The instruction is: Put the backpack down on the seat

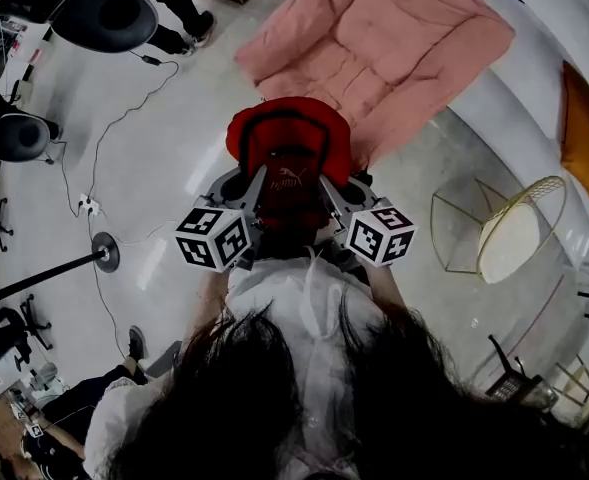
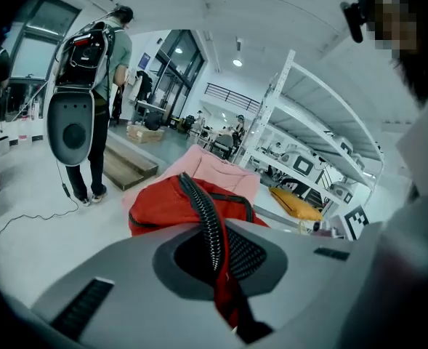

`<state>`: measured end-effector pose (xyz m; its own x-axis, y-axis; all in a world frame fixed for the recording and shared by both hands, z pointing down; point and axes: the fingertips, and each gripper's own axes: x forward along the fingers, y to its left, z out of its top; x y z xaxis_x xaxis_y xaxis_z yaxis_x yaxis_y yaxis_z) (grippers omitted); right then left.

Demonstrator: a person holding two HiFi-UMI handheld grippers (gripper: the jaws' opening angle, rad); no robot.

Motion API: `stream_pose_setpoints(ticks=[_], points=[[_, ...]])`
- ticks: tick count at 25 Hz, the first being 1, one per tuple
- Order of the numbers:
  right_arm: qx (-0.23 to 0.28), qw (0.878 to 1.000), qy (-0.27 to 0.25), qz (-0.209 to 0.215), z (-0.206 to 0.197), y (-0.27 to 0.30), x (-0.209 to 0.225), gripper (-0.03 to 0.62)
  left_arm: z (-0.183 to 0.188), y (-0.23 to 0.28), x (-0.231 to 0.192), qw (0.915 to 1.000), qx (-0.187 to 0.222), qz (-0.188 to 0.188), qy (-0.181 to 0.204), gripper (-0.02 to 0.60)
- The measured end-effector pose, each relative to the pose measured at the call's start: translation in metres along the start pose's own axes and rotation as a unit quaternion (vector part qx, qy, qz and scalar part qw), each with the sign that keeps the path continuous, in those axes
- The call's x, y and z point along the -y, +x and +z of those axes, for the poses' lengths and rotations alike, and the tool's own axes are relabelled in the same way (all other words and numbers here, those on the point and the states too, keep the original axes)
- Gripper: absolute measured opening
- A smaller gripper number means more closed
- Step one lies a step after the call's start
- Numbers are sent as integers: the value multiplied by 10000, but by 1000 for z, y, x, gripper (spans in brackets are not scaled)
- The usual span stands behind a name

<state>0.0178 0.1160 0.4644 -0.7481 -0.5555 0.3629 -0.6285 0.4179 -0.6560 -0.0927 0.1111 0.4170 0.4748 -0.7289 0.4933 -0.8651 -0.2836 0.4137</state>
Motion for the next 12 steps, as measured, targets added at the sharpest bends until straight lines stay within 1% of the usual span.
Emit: stream_pose_setpoints(ticks=[5, 12], points=[[8, 9997, 103, -211, 14, 31, 6, 48, 24, 21, -27, 9998, -65, -199, 30, 28], [-24, 9983, 136, -565, 34, 68, 15, 48, 44, 49, -60, 9985, -235, -499, -46, 28]])
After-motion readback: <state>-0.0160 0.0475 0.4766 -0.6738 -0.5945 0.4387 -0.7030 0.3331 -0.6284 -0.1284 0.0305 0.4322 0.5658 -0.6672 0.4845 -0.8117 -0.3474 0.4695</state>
